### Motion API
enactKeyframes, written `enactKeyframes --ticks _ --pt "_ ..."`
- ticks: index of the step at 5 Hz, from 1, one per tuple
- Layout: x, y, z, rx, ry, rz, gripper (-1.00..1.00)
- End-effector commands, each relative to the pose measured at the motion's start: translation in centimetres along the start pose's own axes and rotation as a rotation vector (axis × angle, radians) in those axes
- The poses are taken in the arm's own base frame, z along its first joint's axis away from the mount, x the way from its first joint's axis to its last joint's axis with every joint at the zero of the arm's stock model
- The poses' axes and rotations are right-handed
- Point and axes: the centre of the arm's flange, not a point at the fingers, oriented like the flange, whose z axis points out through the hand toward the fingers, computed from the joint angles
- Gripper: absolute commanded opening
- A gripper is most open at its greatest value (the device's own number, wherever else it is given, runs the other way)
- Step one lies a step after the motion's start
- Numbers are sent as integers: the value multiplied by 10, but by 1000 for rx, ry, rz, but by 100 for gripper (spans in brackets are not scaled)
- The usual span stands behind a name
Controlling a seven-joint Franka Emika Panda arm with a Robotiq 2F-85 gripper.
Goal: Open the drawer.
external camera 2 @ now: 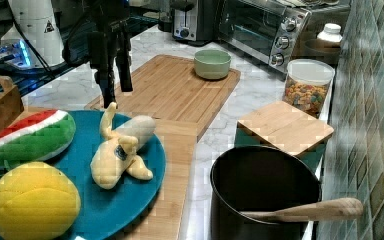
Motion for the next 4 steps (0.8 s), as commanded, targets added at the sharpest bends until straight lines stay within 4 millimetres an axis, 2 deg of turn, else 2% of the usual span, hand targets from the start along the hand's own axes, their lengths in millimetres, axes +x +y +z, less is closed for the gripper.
enactKeyframes --ticks 1,2,4 --pt "-2 15 61 25 26 60 100" --pt "-6 10 72 51 -18 83 100" --pt "-17 -4 70 42 -49 107 100"
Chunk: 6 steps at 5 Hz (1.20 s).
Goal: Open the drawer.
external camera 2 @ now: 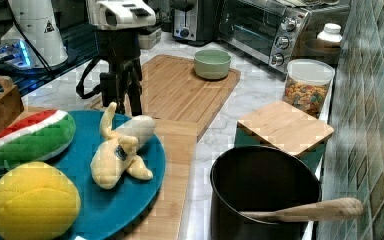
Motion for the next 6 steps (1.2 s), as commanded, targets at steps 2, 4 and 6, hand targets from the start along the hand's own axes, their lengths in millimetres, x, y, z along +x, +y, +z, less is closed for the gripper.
enactKeyframes --ticks 2,4,6 --pt "-14 13 25 7 -86 25 100" --pt "-26 -9 5 28 -193 46 100" --pt "-17 -67 2 137 -197 26 100"
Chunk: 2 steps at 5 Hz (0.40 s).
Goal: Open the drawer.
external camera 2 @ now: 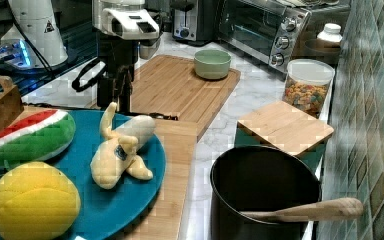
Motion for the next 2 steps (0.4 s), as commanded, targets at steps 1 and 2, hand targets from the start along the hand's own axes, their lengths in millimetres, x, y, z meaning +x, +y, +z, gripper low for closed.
enactKeyframes --ticks 1,2 --pt "1 -103 20 138 -5 33 100" --pt "-2 -151 10 151 -43 62 100"
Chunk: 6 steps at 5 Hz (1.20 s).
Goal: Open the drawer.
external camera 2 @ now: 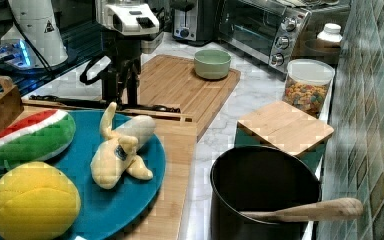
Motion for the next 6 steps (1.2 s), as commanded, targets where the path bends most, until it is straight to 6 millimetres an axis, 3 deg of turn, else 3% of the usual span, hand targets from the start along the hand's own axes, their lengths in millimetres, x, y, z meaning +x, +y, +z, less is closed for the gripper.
enactKeyframes --ticks 1,2,3,5,6 --pt "-18 -187 0 83 -123 22 100" --pt "-18 -219 2 77 -88 8 100" --pt "-14 -232 1 84 -88 -11 100" --pt "-24 -254 -24 60 -43 -6 100" --pt "-24 -254 -24 60 -43 -5 100"
